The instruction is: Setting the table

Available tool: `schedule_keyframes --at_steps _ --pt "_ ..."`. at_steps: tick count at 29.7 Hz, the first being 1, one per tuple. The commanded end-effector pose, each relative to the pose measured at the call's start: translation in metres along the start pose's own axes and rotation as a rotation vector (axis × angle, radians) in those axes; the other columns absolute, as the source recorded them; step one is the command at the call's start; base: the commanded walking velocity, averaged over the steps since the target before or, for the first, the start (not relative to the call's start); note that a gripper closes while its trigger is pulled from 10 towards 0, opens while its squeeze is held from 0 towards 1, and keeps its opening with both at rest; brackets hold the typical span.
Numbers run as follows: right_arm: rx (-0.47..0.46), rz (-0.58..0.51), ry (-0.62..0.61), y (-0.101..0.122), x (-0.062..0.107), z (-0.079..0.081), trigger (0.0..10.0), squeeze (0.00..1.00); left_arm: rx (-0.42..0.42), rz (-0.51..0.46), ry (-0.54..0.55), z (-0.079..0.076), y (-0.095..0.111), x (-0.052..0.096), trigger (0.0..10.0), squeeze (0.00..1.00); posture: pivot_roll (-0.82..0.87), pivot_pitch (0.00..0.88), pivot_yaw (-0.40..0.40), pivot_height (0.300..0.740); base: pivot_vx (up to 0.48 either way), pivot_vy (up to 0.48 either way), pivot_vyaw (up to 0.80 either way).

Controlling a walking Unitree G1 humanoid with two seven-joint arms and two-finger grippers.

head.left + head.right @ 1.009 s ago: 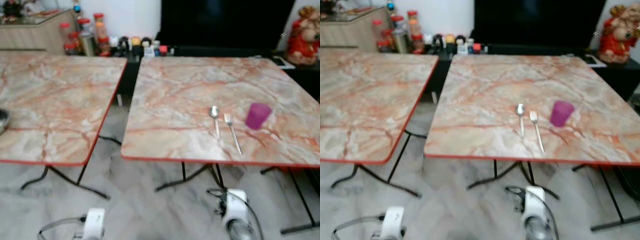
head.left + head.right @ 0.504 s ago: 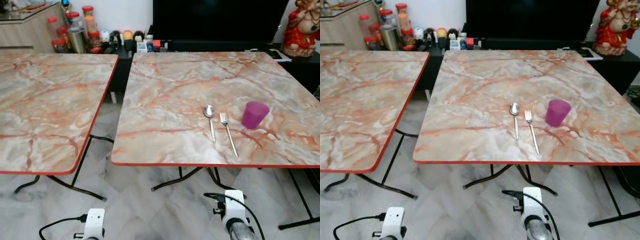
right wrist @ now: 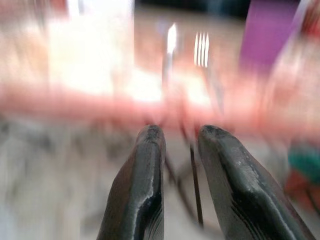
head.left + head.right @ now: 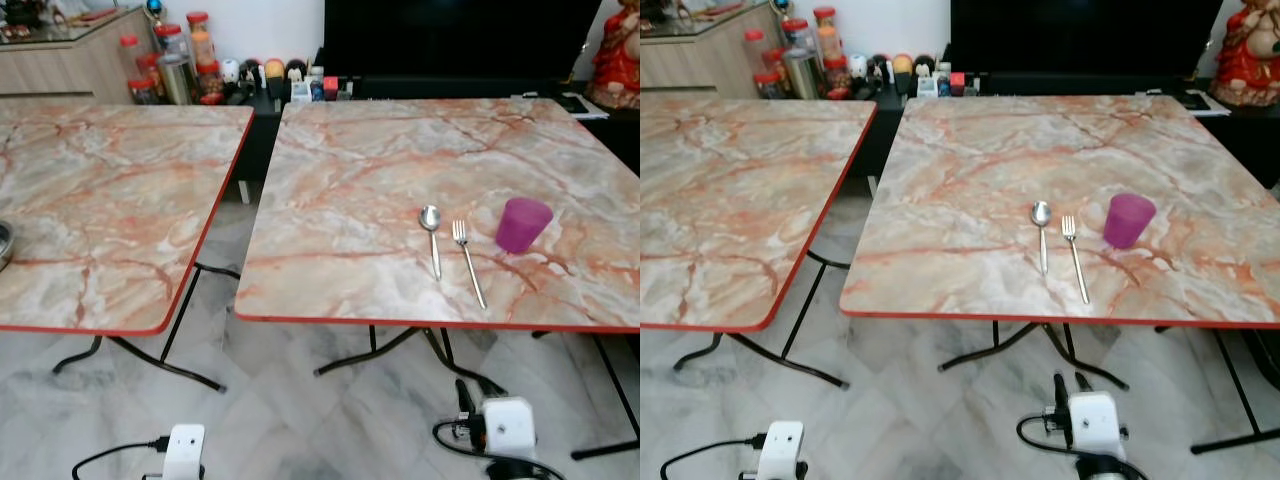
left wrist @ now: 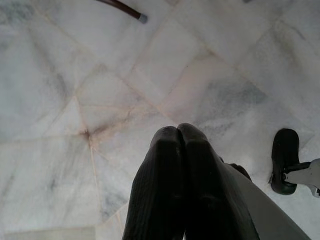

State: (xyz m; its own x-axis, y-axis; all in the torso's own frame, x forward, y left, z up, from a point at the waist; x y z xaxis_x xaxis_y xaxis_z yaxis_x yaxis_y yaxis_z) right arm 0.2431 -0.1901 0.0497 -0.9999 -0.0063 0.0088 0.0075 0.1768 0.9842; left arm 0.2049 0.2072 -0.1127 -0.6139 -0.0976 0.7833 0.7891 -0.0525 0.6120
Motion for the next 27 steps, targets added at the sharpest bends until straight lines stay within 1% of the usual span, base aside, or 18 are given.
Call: schedule_keyframes --at_steps 1,2,3,4,6,7,9,10,12,14,15,16,18,19,20,21,24,27 --pt "-0.024 -0.084 0.01 0.029 -0.013 0.008 10.0 0.0 -0.014 0.014 -0.002 0.002 -0.003 0.0 10.0 0.0 -0.16 0.041 0.018 0.74 0.0 0.0 0.0" --pt "-0.037 -0.122 0.006 0.044 -0.02 0.01 10.0 0.0 -0.014 0.011 -0.002 0.002 -0.002 0.0 10.0 0.0 -0.16 0.039 0.014 0.74 0.0 0.0 0.0" --pt "-0.037 -0.122 0.006 0.044 -0.02 0.01 10.0 0.0 -0.014 0.011 -0.002 0.002 -0.002 0.0 10.0 0.0 -0.16 0.039 0.014 0.74 0.0 0.0 0.0" --pt "-0.048 -0.154 -0.004 0.058 -0.028 0.012 10.0 0.0 -0.011 0.006 -0.001 0.002 0.0 0.0 10.0 0.0 -0.15 0.035 0.013 0.74 0.0 0.0 0.0" --pt "-0.084 -0.173 -0.004 0.074 -0.042 0.017 10.0 0.0 0.001 -0.006 0.005 0.002 0.002 0.0 10.0 0.0 -0.15 0.035 0.013 0.74 0.0 0.0 0.0" --pt "-0.084 -0.173 -0.004 0.074 -0.042 0.017 10.0 0.0 0.001 -0.006 0.005 0.002 0.002 0.0 10.0 0.0 -0.15 0.035 0.013 0.74 0.0 0.0 0.0" --pt "-0.098 -0.148 -0.027 0.078 -0.063 0.019 10.0 0.0 0.008 -0.006 0.004 0.001 0.002 0.0 10.0 0.0 -0.14 0.028 0.012 0.74 0.0 0.0 0.0" --pt "-0.092 -0.137 -0.037 0.077 -0.066 0.018 10.0 0.0 0.007 -0.003 0.004 0.001 0.002 0.0 10.0 0.0 -0.14 0.028 0.012 0.74 0.0 0.0 0.0" --pt "-0.134 -0.134 -0.056 0.077 -0.074 0.017 10.0 0.0 0.009 -0.001 0.004 0.0 0.002 0.0 10.0 0.0 -0.14 0.025 0.013 0.74 0.0 0.0 0.0" --pt "-0.149 -0.108 -0.076 0.079 -0.087 0.016 10.0 0.0 0.009 0.001 0.003 0.0 0.002 -0.001 10.0 0.0 -0.14 0.021 0.021 0.74 0.0 0.0 0.0" --pt "-0.167 -0.118 -0.064 0.088 -0.099 0.018 10.0 0.0 0.005 -0.002 0.003 0.0 0.002 -0.001 10.0 0.0 -0.13 0.018 0.022 0.74 0.337 0.0 0.0" --pt "-0.167 -0.118 -0.064 0.088 -0.099 0.018 10.0 0.0 0.005 -0.002 0.003 0.0 0.002 -0.001 10.0 0.0 -0.13 0.018 0.022 0.74 0.337 0.0 0.0" --pt "-0.154 -0.131 -0.039 0.096 -0.109 0.022 10.0 0.0 0.002 -0.003 0.008 0.001 0.004 -0.001 10.0 0.0 -0.13 0.012 0.021 0.74 0.356 0.0 0.0" --pt "-0.154 -0.131 -0.039 0.096 -0.109 0.022 10.0 0.0 0.002 -0.003 0.008 0.001 0.004 -0.001 10.0 0.0 -0.13 0.012 0.021 0.74 0.356 0.0 0.0" --pt "-0.146 -0.122 -0.023 0.1 -0.117 0.026 10.0 0.0 0.004 -0.005 0.012 0.002 0.006 -0.001 10.0 0.0 -0.12 0.01 0.018 0.74 0.356 0.0 0.0" --pt "-0.143 -0.113 -0.018 0.1 -0.119 0.027 10.0 0.0 0.006 -0.007 0.013 0.003 0.006 -0.002 10.0 0.0 -0.12 0.01 0.018 0.74 0.356 0.0 0.0" --pt "-0.157 -0.099 -0.013 0.098 -0.121 0.032 10.0 0.0 0.01 -0.009 0.015 0.003 0.008 -0.002 10.0 0.0 -0.12 0.006 0.014 0.74 0.359 0.0 -0.53" --pt "-0.174 -0.093 -0.008 0.096 -0.12 0.04 10.0 0.0 0.014 -0.009 0.012 0.001 0.007 -0.002 10.0 0.0 -0.12 0.006 0.014 0.74 0.355 0.0 0.0"
Point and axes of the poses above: a point about 5 cm out from each wrist's last joint towards the gripper, its own x axis pointing back from the gripper into the wrist, its own y axis along the axis of the wrist's last joint, z = x × y, the point moved 4 cm from there along -x, pointing out of the wrist towards the gripper, and after that the axes turned 1 degree about -x, right-handed, at the moved point
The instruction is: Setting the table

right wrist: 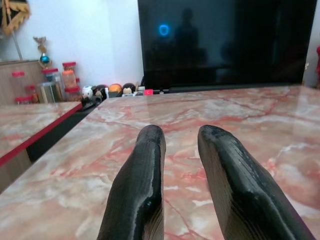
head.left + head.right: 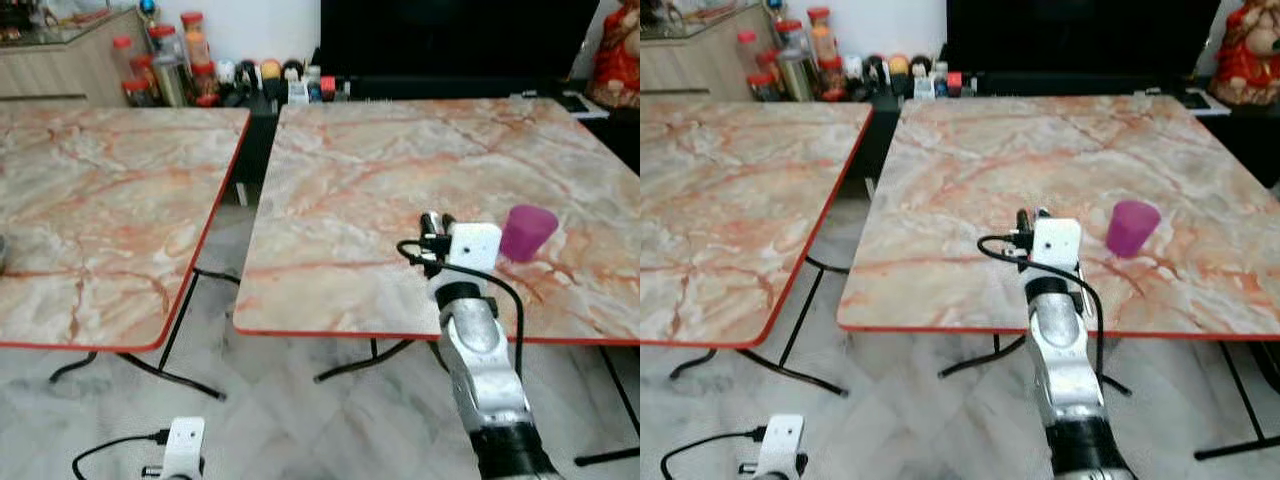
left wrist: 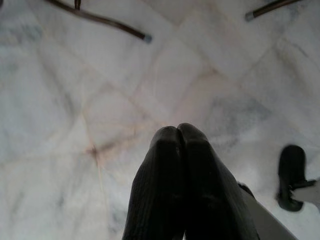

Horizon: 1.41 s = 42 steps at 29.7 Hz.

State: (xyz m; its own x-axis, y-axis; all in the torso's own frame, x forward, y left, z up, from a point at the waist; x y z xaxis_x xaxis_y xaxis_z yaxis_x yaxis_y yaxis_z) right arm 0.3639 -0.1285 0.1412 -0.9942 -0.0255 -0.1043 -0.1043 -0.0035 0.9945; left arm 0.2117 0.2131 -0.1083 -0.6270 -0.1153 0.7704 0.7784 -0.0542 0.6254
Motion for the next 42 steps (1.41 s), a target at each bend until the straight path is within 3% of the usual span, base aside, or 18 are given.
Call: schedule_keyframes --at_steps 1,18,23,32,42 --pt "0.007 0.02 -0.019 -0.005 0.001 -0.005 10.0 0.0 0.014 0.009 -0.006 -0.005 0.0 0.0 10.0 0.0 -0.12 0.006 0.014 0.74 0.352 0.0 0.0" --pt "0.017 0.047 -0.009 -0.014 0.0 0.003 10.0 0.0 0.006 0.017 -0.011 -0.006 -0.004 0.0 10.0 0.0 -0.11 0.017 0.021 0.74 0.344 0.0 0.0" --pt "0.029 0.094 -0.043 -0.026 0.005 -0.003 10.0 0.0 0.006 0.026 -0.013 -0.007 -0.007 0.001 10.0 0.0 -0.11 0.026 0.012 0.74 0.314 0.0 0.0" --pt "0.035 0.097 -0.053 -0.028 0.007 -0.004 10.0 0.0 0.003 0.031 -0.016 -0.006 -0.009 0.001 10.0 0.0 -0.11 0.026 0.021 0.74 0.304 0.0 0.0" --pt "0.102 0.14 -0.124 -0.035 0.016 -0.016 10.0 0.0 0.001 0.038 -0.025 -0.005 -0.011 0.002 10.0 0.0 -0.11 0.027 0.021 0.74 0.0 0.0 0.0"
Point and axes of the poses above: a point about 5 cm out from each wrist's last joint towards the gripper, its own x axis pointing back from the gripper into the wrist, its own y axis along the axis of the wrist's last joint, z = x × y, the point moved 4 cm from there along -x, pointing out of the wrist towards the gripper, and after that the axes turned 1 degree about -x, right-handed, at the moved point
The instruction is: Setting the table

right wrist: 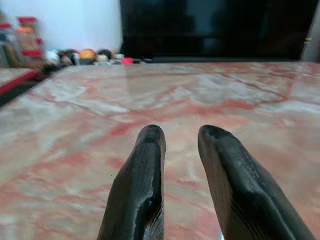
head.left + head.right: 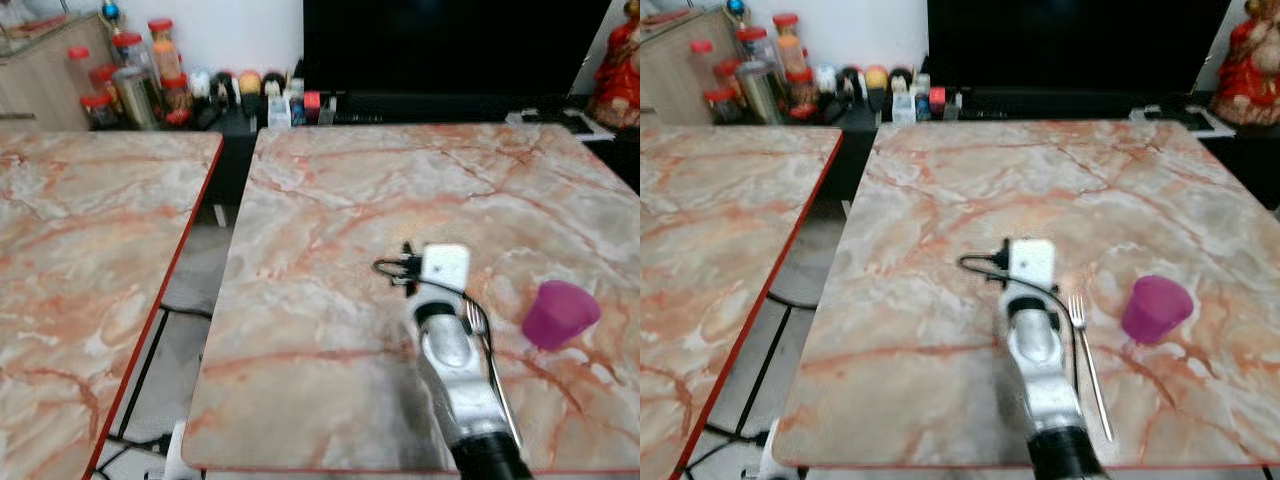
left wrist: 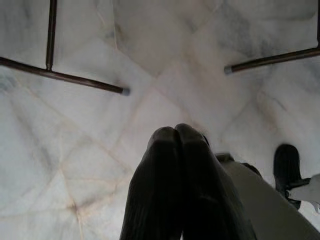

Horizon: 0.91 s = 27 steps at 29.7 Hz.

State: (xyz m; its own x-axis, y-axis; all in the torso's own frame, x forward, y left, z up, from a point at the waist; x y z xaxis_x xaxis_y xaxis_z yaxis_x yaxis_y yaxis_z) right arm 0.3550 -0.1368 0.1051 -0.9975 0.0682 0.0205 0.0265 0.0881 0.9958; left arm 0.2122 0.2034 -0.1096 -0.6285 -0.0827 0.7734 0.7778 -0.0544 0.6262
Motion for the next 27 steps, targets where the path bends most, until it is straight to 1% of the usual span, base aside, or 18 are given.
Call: schedule_keyframes --at_steps 1,3,6,7,8,9,10,13,14,15,19,22,27 --pt "0.012 0.02 -0.044 -0.003 0.003 -0.01 10.0 0.0 0.002 0.041 0.007 0.004 -0.012 0.002 10.0 0.0 -0.11 0.026 0.021 0.74 0.0 0.0 0.0" --pt "0.016 0.028 -0.051 -0.005 0.005 -0.012 10.0 0.0 0.001 0.044 0.005 0.004 -0.013 0.003 10.0 0.0 -0.11 0.026 0.021 0.74 0.0 0.0 0.0" --pt "0.033 0.064 -0.077 -0.013 0.013 -0.019 10.0 0.0 -0.003 0.052 0.001 0.004 -0.017 0.004 10.0 0.0 -0.11 0.024 0.022 0.74 0.0 0.0 0.0" --pt "0.031 0.072 -0.08 -0.015 0.014 -0.02 10.0 0.18 -0.004 0.054 0.0 0.004 -0.018 0.004 10.0 0.0 -0.11 0.024 0.022 0.74 0.0 0.0 0.0" --pt "0.03 0.076 -0.082 -0.016 0.016 -0.021 10.0 0.18 -0.005 0.055 0.0 0.005 -0.018 0.004 10.0 0.0 -0.11 0.024 0.025 0.74 0.0 0.0 0.0" --pt "0.039 0.108 -0.108 -0.022 0.018 -0.025 10.0 1.0 -0.01 0.059 -0.003 0.005 -0.019 0.004 10.0 0.0 -0.11 0.021 0.026 0.74 0.0 0.0 0.0" --pt "0.042 0.116 -0.115 -0.023 0.019 -0.026 10.0 1.0 -0.011 0.06 -0.004 0.005 -0.019 0.004 10.0 0.0 -0.11 0.021 0.026 0.74 0.0 0.0 0.0" --pt "-0.009 0.157 -0.13 -0.029 0.02 -0.027 10.0 1.0 -0.016 0.062 -0.009 0.005 -0.019 0.004 10.0 0.0 -0.11 0.021 0.026 0.74 0.0 0.0 0.0" --pt "0.002 0.174 -0.115 -0.032 0.02 -0.025 10.0 0.66 -0.018 0.062 -0.014 0.004 -0.019 0.004 10.0 0.0 -0.12 0.02 0.031 0.74 0.0 0.0 0.0" --pt "0.008 0.178 -0.109 -0.032 0.02 -0.024 10.0 0.0 -0.019 0.062 -0.015 0.004 -0.019 0.004 10.0 0.0 -0.12 0.02 0.031 0.74 0.0 0.0 0.0" --pt "-0.003 0.207 -0.069 -0.035 0.018 -0.015 10.0 0.0 -0.024 0.061 -0.019 0.003 -0.017 0.003 10.0 0.0 -0.11 0.016 0.032 0.74 0.0 0.0 0.0" --pt "-0.014 0.203 -0.048 -0.032 0.016 -0.009 10.0 0.0 -0.028 0.06 -0.02 0.003 -0.016 0.003 10.0 0.0 -0.11 0.011 0.035 0.74 0.0 0.0 0.0" --pt "-0.002 0.216 -0.044 -0.031 0.015 -0.008 10.0 0.0 -0.027 0.06 -0.023 0.003 -0.016 0.003 10.0 0.0 -0.11 0.012 0.032 0.74 0.0 0.0 0.0"
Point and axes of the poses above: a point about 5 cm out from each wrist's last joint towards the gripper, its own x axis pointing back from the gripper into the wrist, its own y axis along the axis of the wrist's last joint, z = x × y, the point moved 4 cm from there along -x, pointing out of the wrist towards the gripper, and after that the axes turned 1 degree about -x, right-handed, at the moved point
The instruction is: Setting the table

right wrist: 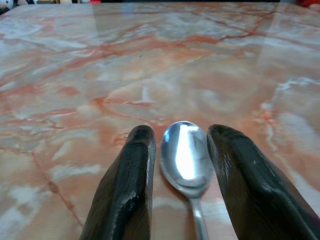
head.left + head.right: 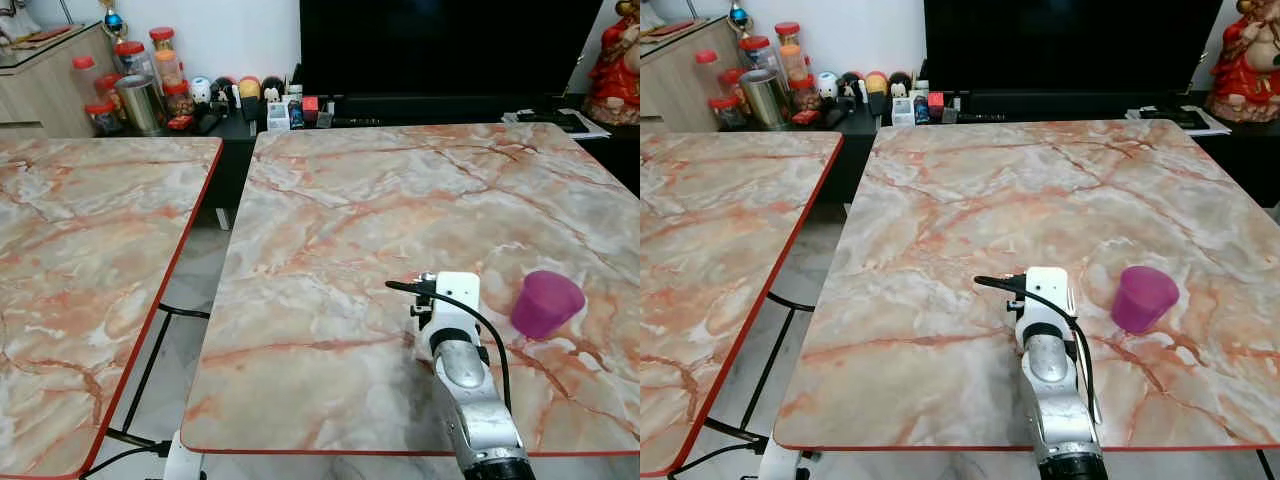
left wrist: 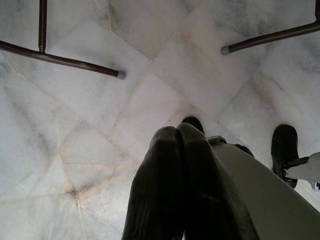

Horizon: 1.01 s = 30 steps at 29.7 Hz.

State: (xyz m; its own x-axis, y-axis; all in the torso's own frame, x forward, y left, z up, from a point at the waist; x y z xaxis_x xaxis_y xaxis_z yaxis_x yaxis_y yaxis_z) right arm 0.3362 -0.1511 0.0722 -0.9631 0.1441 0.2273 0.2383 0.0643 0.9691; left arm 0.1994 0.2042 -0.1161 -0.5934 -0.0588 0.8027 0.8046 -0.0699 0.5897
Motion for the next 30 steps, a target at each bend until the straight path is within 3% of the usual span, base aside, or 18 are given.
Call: schedule_keyframes --at_steps 1,18,30 --pt "0.006 0.009 0.007 0.003 -0.002 0.003 10.0 0.0 -0.006 0.016 0.002 0.002 -0.002 0.0 10.0 0.0 -0.11 0.019 0.031 0.74 0.0 0.0 0.0" --pt "0.009 0.099 -0.05 -0.02 0.009 -0.011 10.0 0.0 0.002 0.029 -0.007 0.001 -0.005 0.0 10.0 0.0 -0.11 0.044 0.037 0.74 0.0 0.0 0.0" --pt "-0.092 0.16 -0.042 -0.031 0.009 -0.006 10.0 0.0 0.0 0.031 -0.008 0.001 -0.005 0.0 10.0 0.0 -0.11 0.04 0.037 0.74 0.0 0.0 0.0"
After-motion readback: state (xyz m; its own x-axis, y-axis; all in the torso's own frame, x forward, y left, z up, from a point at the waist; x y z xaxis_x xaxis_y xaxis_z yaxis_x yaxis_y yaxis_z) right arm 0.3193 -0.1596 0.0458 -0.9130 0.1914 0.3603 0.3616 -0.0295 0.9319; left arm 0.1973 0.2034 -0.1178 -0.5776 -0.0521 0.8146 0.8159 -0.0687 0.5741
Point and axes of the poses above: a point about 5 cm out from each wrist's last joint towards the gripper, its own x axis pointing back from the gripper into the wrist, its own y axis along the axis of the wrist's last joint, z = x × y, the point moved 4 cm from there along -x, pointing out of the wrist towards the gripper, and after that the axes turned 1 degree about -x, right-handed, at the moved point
